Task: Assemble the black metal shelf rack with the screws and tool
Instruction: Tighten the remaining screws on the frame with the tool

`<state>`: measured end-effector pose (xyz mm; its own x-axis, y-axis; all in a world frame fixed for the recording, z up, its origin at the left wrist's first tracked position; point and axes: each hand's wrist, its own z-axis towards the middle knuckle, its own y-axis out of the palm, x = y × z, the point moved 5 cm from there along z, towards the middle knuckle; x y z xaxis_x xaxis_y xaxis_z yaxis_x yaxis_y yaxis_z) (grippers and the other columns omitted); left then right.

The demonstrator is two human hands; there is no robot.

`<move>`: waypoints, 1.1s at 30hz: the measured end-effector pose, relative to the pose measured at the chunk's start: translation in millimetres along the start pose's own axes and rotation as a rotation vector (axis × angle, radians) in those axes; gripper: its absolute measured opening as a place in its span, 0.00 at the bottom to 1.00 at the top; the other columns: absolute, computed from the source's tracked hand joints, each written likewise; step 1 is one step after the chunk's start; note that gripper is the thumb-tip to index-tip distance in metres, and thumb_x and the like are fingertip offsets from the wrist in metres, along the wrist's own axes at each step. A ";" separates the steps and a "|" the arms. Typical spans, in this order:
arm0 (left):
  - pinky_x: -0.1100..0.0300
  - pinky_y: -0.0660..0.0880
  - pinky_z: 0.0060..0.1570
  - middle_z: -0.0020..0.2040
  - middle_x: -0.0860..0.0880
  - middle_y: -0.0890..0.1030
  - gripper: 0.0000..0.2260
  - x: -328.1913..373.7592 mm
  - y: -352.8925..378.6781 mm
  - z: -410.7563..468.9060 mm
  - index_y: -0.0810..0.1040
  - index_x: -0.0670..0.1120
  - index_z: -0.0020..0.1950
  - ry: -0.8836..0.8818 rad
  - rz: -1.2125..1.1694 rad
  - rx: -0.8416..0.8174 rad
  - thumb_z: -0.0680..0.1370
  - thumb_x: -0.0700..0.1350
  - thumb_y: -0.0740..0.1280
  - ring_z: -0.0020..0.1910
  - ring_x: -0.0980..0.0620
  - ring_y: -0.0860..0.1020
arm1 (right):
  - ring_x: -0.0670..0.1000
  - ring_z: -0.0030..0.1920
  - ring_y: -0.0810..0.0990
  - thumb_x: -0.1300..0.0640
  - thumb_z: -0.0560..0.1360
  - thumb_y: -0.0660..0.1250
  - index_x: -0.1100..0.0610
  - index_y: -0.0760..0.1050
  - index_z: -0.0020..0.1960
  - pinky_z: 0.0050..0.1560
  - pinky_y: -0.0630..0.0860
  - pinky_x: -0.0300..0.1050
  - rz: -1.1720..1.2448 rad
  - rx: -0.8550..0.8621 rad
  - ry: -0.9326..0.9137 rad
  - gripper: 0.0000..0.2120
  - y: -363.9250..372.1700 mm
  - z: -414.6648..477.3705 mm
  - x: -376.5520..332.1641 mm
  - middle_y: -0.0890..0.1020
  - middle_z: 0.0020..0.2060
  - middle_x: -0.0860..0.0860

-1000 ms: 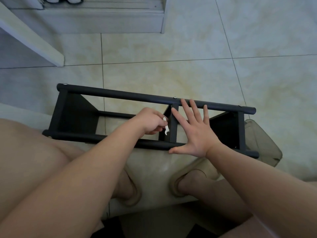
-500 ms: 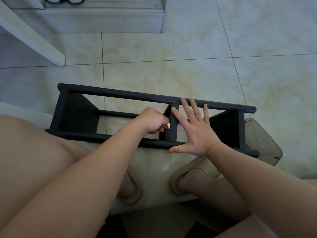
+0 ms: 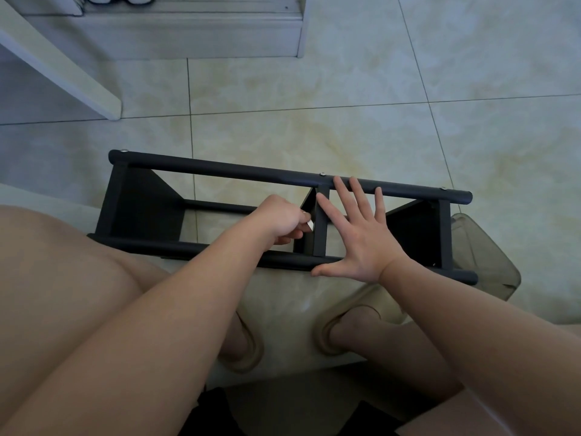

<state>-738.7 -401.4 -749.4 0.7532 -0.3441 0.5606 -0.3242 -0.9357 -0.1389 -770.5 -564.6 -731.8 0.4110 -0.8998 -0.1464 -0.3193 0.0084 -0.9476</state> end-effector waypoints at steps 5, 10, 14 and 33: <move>0.57 0.77 0.47 0.38 0.49 0.85 0.08 -2.8 6.1 -0.8 0.81 0.40 0.52 -0.013 0.045 -0.031 0.80 0.43 0.65 0.38 0.53 0.81 | 0.60 0.81 0.33 0.15 0.63 0.52 0.47 0.41 0.83 0.76 0.33 0.71 -0.001 -0.007 0.000 0.60 -1.2 -0.1 0.3 0.38 0.82 0.54; 0.59 0.76 0.44 0.38 0.50 0.84 0.08 -2.4 6.0 -0.5 0.80 0.41 0.55 -0.008 0.098 -0.069 0.82 0.43 0.63 0.39 0.53 0.80 | 0.60 0.80 0.32 0.15 0.63 0.52 0.47 0.41 0.84 0.75 0.34 0.71 -0.011 -0.015 0.000 0.60 -0.4 -0.8 -0.7 0.37 0.82 0.55; 0.61 0.75 0.41 0.38 0.52 0.84 0.06 -1.5 2.4 -1.4 0.78 0.44 0.51 0.006 0.149 -0.111 0.82 0.42 0.62 0.38 0.54 0.77 | 0.60 0.81 0.33 0.15 0.63 0.53 0.47 0.42 0.84 0.75 0.34 0.72 -0.006 -0.011 0.002 0.60 -0.6 -1.1 -1.1 0.38 0.82 0.55; 0.61 0.72 0.41 0.43 0.53 0.85 0.10 -7.3 -8.8 -8.7 0.79 0.48 0.44 0.112 0.408 -0.276 0.82 0.38 0.64 0.42 0.56 0.76 | 0.61 0.81 0.33 0.15 0.63 0.51 0.47 0.40 0.83 0.76 0.34 0.71 -0.034 -0.019 0.003 0.60 -1.5 -1.4 -1.8 0.38 0.82 0.55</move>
<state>-746.4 -389.9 -745.2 0.4725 -0.6527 0.5922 -0.7299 -0.6664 -0.1522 -772.0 -563.6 -729.7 0.4189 -0.9009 -0.1137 -0.3218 -0.0303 -0.9463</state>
